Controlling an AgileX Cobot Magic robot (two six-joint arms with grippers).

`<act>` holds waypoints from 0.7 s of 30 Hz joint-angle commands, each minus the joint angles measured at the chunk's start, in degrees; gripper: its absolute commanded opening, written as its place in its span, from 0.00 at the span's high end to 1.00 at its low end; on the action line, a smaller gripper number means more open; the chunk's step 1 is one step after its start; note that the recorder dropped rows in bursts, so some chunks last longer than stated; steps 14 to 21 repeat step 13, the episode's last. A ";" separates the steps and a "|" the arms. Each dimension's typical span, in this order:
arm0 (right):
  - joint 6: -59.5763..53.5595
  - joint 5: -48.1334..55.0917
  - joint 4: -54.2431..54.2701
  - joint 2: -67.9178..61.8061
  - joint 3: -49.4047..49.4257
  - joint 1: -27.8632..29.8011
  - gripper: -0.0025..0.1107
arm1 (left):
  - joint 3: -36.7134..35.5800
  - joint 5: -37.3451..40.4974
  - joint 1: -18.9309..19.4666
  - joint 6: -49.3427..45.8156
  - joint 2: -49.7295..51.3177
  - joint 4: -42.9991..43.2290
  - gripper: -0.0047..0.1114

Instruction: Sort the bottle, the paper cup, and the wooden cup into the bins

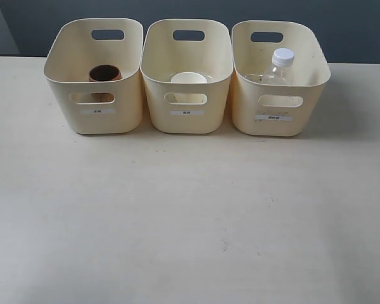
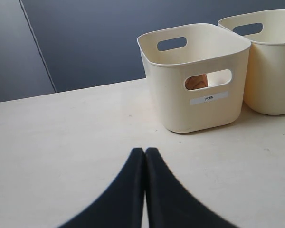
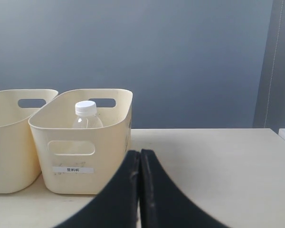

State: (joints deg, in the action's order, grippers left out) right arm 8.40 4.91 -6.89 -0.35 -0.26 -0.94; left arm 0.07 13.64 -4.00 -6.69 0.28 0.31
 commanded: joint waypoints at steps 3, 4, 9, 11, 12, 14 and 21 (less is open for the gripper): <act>-0.25 -0.31 -0.08 0.35 0.26 0.32 0.98 | -0.07 0.09 -0.20 0.11 -0.28 0.02 0.96; -0.25 -0.31 -0.08 0.35 0.26 0.32 0.98 | -0.07 0.09 -0.20 0.11 -0.28 0.02 0.96; -0.25 -0.41 -0.09 0.35 0.26 0.32 0.98 | -0.07 0.09 -0.20 0.11 -0.28 0.02 0.96; -0.25 -0.42 0.63 0.35 0.26 0.32 0.98 | -0.07 0.09 -0.20 0.11 -0.28 0.02 0.96; -0.25 -0.42 0.83 0.35 0.26 0.32 0.98 | -0.07 0.09 -0.20 0.11 -0.28 0.02 0.96; -0.25 -0.42 0.83 0.35 0.26 0.32 0.98 | -0.07 0.09 -0.20 0.11 -0.28 0.02 0.96; -0.25 -0.42 0.83 0.35 0.26 0.32 0.98 | -0.07 0.09 -0.20 0.11 -0.28 0.02 0.96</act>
